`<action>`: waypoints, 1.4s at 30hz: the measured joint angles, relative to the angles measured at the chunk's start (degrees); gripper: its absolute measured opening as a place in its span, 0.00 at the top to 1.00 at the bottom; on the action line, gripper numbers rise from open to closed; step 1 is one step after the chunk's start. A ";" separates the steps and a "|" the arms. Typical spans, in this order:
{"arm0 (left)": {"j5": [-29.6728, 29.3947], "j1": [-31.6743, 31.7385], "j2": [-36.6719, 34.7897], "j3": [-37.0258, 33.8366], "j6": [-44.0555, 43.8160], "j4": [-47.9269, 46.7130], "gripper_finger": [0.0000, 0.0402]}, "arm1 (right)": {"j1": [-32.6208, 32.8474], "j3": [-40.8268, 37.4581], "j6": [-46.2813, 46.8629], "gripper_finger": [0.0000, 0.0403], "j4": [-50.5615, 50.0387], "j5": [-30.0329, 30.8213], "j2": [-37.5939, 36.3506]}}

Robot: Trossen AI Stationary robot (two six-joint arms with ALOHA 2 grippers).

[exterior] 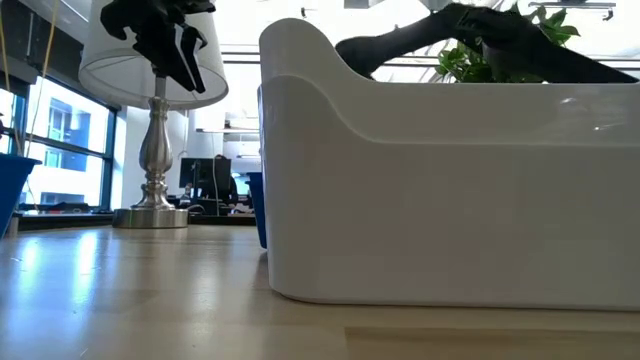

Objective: Stack baskets by color
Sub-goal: Stack the top white bin on the bottom stacked white bin

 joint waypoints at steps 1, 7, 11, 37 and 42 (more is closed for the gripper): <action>-0.01 0.00 -0.01 0.00 -0.12 0.00 0.55 | 0.00 0.00 0.58 1.00 -0.02 0.09 -0.66; 0.02 0.00 0.00 0.00 -0.27 0.00 0.55 | 0.13 0.00 2.26 1.00 0.02 2.21 -5.66; 0.00 0.00 0.00 0.00 -0.25 0.02 0.55 | 0.80 0.00 3.68 1.00 -0.04 3.24 -8.80; 0.07 0.02 0.02 0.00 -7.41 0.02 0.55 | 25.99 0.07 28.07 1.00 -8.04 11.78 -21.12; 0.07 0.02 0.02 0.00 -10.46 -0.02 0.55 | 32.11 0.07 33.99 1.00 -8.04 11.77 -21.12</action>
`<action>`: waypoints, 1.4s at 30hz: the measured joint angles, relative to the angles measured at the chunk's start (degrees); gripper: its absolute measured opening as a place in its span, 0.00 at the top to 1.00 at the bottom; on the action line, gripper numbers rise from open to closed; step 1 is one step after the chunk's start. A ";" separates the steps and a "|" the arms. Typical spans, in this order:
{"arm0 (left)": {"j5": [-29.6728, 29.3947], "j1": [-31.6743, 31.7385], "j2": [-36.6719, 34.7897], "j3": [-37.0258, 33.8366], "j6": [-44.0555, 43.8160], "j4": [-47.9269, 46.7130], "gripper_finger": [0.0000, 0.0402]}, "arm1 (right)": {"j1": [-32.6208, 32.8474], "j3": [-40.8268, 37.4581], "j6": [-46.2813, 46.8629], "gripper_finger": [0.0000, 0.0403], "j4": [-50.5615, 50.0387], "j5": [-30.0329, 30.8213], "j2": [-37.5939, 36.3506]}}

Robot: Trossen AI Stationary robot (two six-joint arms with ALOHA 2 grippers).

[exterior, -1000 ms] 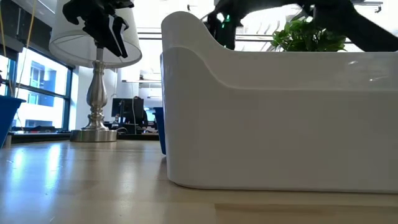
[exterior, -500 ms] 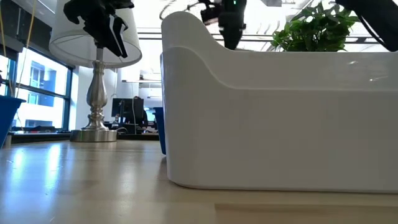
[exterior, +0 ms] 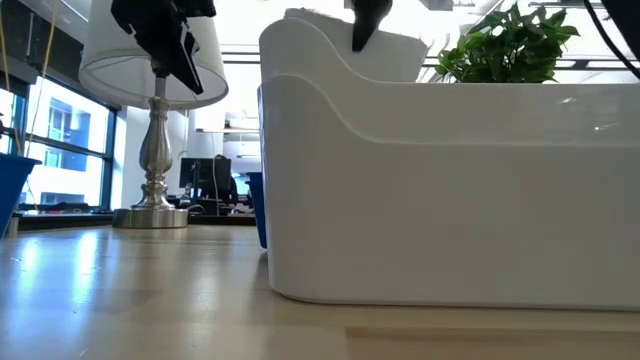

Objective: Stack baskets by color
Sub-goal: Stack the top white bin on the bottom stacked white bin

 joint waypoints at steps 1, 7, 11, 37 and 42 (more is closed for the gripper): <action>0.02 0.00 0.00 0.00 -0.35 -0.02 0.55 | 1.28 0.00 1.51 1.00 0.00 -0.01 0.00; 0.04 0.00 0.00 0.00 -3.24 -0.47 0.55 | 7.92 -0.02 10.29 1.00 0.00 -0.95 0.00; 0.09 0.00 0.00 0.00 -4.76 -2.11 0.55 | 12.27 -0.02 15.67 1.00 0.00 -1.45 0.00; 0.09 0.00 0.00 0.00 -11.00 -3.04 0.55 | 27.51 -0.04 36.17 1.00 0.00 -5.43 0.00; 0.08 -0.01 0.00 0.00 -10.97 -3.02 0.55 | 28.43 -0.04 37.42 1.00 0.15 -5.76 0.00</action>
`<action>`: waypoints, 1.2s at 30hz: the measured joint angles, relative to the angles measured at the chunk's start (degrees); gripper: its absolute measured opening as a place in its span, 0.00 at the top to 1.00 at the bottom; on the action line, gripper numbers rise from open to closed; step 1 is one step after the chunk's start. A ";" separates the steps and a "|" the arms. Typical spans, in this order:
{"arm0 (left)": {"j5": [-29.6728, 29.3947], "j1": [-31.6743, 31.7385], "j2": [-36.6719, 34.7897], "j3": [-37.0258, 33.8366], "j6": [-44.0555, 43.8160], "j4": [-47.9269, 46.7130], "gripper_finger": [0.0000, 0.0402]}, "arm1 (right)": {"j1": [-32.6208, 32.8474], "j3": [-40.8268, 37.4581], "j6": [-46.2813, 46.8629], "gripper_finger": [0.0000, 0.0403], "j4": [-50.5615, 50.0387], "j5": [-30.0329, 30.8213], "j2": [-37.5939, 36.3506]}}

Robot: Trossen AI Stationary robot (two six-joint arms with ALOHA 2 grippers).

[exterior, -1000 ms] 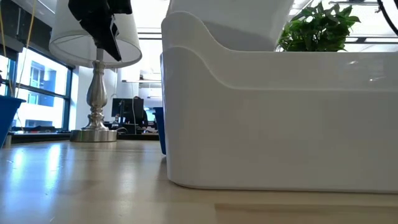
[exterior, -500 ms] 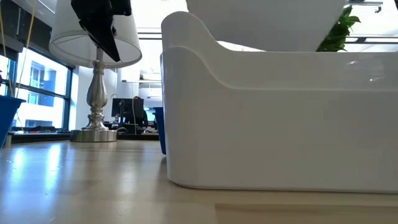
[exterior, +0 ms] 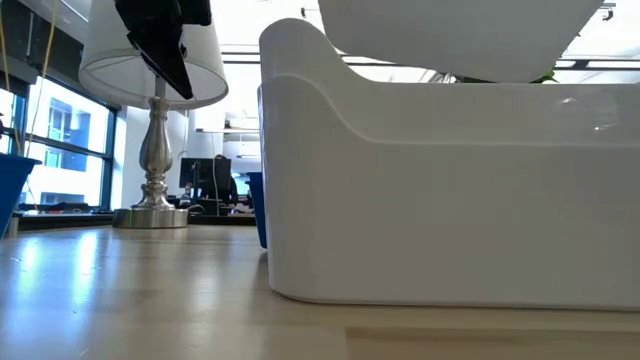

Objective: Stack baskets by color
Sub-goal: Stack the top white bin on the bottom stacked white bin

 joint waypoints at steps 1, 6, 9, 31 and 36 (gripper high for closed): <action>-0.01 0.01 0.00 0.00 0.01 -0.02 0.55 | 0.15 0.00 0.00 1.00 0.32 -0.11 0.00; -0.01 0.01 0.00 0.00 0.10 0.01 0.55 | 0.63 -0.02 0.00 1.00 2.38 -1.21 0.88; -0.02 0.01 0.02 0.00 0.17 0.02 0.55 | 0.64 -0.04 -0.09 1.00 2.71 -1.71 1.76; 0.14 0.01 0.02 0.00 0.01 0.02 0.55 | 1.75 -0.04 -3.25 1.00 3.00 -4.43 9.02; 0.14 0.00 0.02 0.00 0.02 0.00 0.55 | 1.70 -0.02 -3.23 1.00 1.89 -4.42 10.32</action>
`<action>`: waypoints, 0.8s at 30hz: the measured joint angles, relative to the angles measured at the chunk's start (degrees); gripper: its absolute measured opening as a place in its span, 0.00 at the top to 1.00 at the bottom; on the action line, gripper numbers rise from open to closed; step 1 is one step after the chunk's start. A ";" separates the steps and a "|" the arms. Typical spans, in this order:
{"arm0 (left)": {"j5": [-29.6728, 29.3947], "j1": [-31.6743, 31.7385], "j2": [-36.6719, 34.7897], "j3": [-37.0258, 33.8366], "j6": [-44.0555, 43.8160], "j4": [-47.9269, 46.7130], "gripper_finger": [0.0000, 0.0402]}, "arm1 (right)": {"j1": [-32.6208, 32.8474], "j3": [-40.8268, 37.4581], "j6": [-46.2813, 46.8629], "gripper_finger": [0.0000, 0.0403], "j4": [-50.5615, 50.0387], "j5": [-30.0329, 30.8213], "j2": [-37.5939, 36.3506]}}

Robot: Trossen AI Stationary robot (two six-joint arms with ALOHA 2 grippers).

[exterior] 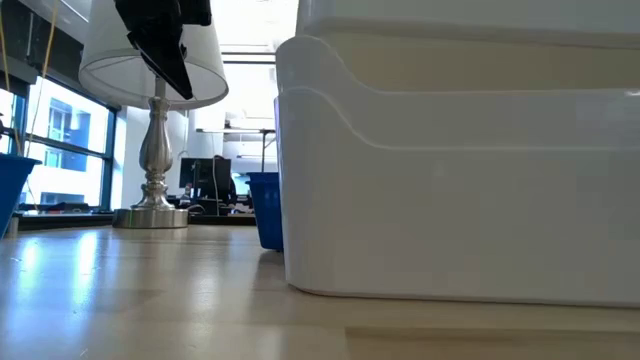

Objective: Stack baskets by color
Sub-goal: Stack the top white bin on the bottom stacked white bin

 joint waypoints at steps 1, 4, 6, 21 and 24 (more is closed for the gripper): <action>0.00 0.01 0.00 0.00 0.04 0.00 0.55 | 0.00 0.00 -0.02 1.00 0.00 -0.02 0.23; 0.00 0.00 0.00 0.00 0.07 0.00 0.55 | 0.00 0.00 -0.38 1.00 -0.04 -0.12 0.92; 0.00 0.00 0.00 0.00 0.15 0.00 0.55 | 0.00 0.00 -0.44 1.00 -0.07 -0.15 1.40; 3.45 -0.06 0.00 0.00 0.04 -0.04 0.55 | -0.11 0.00 -1.38 0.81 0.48 1.33 2.03; 6.21 -0.63 0.00 0.00 0.02 -0.23 0.55 | -0.56 0.00 1.13 0.73 0.48 -0.54 2.03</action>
